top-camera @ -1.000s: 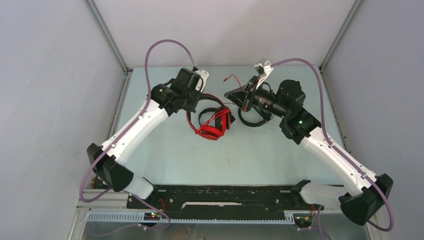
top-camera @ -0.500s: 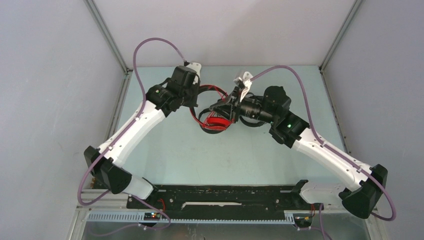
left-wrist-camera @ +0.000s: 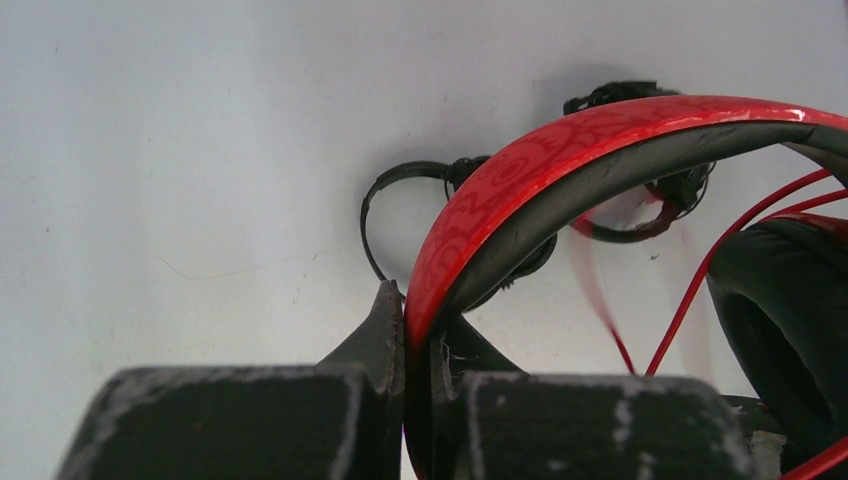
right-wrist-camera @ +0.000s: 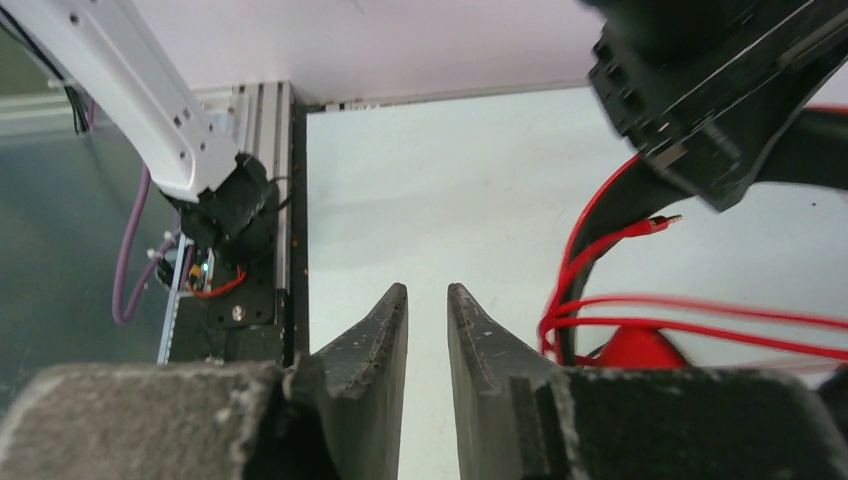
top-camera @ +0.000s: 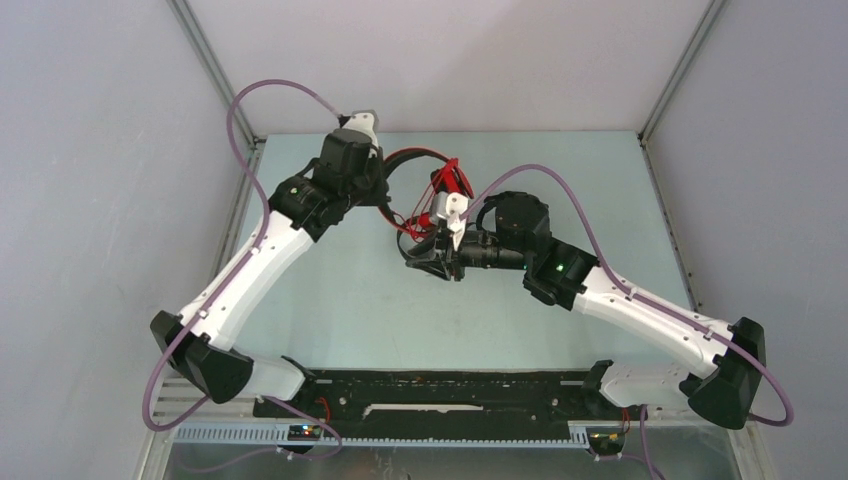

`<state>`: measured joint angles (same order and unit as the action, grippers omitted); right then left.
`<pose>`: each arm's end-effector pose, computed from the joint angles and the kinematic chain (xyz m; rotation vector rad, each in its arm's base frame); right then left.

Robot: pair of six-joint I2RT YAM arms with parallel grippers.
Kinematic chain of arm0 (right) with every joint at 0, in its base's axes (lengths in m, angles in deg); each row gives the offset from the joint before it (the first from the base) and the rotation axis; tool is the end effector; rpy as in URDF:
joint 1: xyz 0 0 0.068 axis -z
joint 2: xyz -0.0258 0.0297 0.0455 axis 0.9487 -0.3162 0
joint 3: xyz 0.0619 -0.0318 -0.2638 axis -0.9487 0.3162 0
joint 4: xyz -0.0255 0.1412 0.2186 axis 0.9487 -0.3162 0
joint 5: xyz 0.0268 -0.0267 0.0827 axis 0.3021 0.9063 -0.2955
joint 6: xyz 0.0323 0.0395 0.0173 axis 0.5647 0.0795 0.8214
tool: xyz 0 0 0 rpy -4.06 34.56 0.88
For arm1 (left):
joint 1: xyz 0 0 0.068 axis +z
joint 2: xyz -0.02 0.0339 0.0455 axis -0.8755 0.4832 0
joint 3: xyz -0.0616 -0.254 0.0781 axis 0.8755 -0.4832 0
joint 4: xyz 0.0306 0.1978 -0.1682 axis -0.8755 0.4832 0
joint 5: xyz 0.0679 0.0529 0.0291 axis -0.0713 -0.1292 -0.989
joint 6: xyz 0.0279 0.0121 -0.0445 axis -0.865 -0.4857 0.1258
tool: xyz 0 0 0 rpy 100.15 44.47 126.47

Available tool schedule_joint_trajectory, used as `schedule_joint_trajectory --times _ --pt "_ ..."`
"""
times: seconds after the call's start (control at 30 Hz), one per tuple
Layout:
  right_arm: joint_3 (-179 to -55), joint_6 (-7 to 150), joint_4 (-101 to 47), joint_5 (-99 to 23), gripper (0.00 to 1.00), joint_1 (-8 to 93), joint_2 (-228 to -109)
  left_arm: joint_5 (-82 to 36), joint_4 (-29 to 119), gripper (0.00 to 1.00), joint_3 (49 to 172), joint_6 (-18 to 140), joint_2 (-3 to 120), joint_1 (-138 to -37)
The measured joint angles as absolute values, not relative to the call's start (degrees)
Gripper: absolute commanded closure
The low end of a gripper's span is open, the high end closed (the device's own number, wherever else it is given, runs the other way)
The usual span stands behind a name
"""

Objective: Wrap the headphones
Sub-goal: Wrap the headphones cable around the headphones.

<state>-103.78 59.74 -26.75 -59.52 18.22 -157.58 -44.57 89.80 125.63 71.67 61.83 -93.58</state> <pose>0.1558 0.2383 0.3748 -1.2025 1.3457 1.0433 0.2518 -0.1507 0.4055 0.0652 2.1697 -0.3025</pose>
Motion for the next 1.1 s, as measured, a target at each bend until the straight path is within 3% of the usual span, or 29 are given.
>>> schedule_joint_trajectory --times 0.5,0.73,1.1 --pt "-101.16 55.81 -32.17 -57.88 0.65 17.68 -153.99 -44.77 80.64 1.00 124.96 76.61 56.45 -91.83" --pt "-91.02 62.76 -20.76 -51.57 0.51 17.61 -145.99 -44.77 78.91 1.00 124.93 77.33 56.28 -91.72" --pt "-86.71 64.46 -8.78 -40.90 0.36 17.24 -146.43 -44.33 78.94 1.00 124.93 78.10 56.28 -91.72"
